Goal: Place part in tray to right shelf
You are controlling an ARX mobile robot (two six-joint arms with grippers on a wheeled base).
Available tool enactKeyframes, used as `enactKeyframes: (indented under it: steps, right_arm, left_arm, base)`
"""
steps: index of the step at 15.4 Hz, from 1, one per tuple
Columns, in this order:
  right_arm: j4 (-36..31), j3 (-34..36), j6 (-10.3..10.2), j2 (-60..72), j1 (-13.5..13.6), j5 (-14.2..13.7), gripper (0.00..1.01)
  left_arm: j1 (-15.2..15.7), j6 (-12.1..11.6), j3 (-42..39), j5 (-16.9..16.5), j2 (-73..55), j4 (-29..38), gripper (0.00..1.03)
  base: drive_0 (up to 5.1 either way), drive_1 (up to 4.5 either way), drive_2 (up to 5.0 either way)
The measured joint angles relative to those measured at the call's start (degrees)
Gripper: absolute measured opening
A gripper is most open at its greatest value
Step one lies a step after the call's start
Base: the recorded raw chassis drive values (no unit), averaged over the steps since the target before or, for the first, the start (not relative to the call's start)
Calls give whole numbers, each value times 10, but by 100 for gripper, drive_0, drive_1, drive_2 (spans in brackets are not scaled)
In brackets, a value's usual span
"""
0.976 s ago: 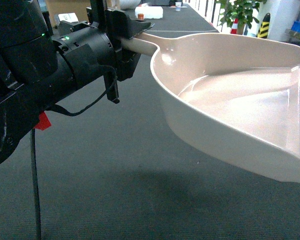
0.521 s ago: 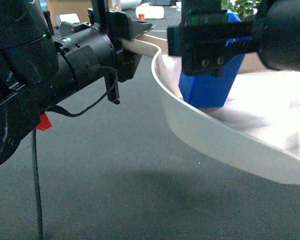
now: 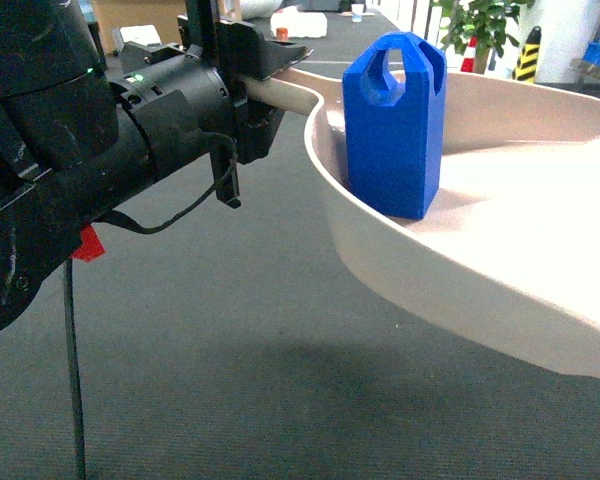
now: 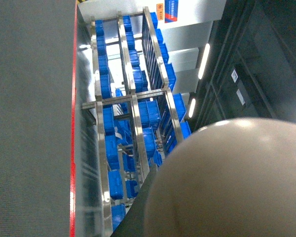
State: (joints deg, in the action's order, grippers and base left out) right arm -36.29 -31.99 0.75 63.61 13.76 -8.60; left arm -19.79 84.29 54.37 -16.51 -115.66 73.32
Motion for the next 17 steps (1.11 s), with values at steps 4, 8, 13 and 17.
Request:
enactKeyframes:
  steps: [4,8,13,17]
  right_arm:
    - [-1,1,-6,-9,-10,-5,98]
    - [-1,2,-7,-7,-7,-2,98]
    - [-2,2,-7,-7,-7,-3,98]
    - [-1,2,-7,-7,-7,-3,98]
  left_arm:
    - [0,-1,0,0,0,0,12]
    - [7,-3,0,6,0,0,12]
    - [1,-3,0,0,0,0,12]
    - [1,-3,-1,0,0,1,12]
  base:
    - [0,0,0]
    - [118,-68,-68]
    - [495,-250,-250]
    - [507,-239,-239]
